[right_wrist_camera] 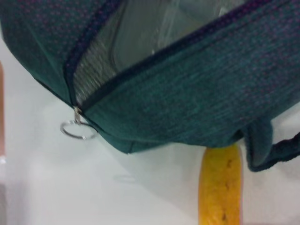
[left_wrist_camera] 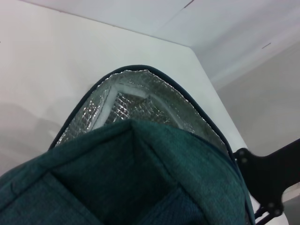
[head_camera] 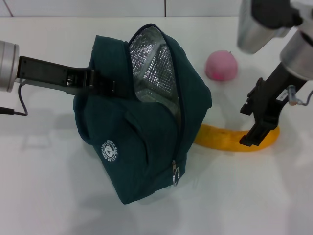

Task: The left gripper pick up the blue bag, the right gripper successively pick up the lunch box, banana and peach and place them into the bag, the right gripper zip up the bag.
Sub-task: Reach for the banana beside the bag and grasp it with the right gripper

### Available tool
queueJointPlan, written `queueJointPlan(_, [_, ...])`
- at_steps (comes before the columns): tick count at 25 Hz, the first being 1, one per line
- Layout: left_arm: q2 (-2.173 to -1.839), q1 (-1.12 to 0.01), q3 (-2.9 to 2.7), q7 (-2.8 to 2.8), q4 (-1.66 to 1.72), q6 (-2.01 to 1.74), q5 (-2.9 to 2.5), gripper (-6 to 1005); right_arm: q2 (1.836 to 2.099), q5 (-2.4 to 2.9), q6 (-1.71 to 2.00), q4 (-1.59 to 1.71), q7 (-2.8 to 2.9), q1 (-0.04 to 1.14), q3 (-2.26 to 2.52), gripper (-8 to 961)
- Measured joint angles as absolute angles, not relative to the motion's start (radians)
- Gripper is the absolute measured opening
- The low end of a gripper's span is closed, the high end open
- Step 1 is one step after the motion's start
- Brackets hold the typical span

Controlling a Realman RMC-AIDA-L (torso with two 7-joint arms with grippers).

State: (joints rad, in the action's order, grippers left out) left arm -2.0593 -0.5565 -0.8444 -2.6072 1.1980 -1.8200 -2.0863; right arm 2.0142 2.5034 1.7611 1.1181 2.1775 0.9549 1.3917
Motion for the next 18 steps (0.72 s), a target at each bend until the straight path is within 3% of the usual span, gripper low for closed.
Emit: queueJointPlan(18, [-2.062, -0.565, -0.844, -2.611, 1.198, -1.819, -2.086, 40, 2.028, 2.491, 1.58, 0.984, 2.182, 0.965, 1.534, 799])
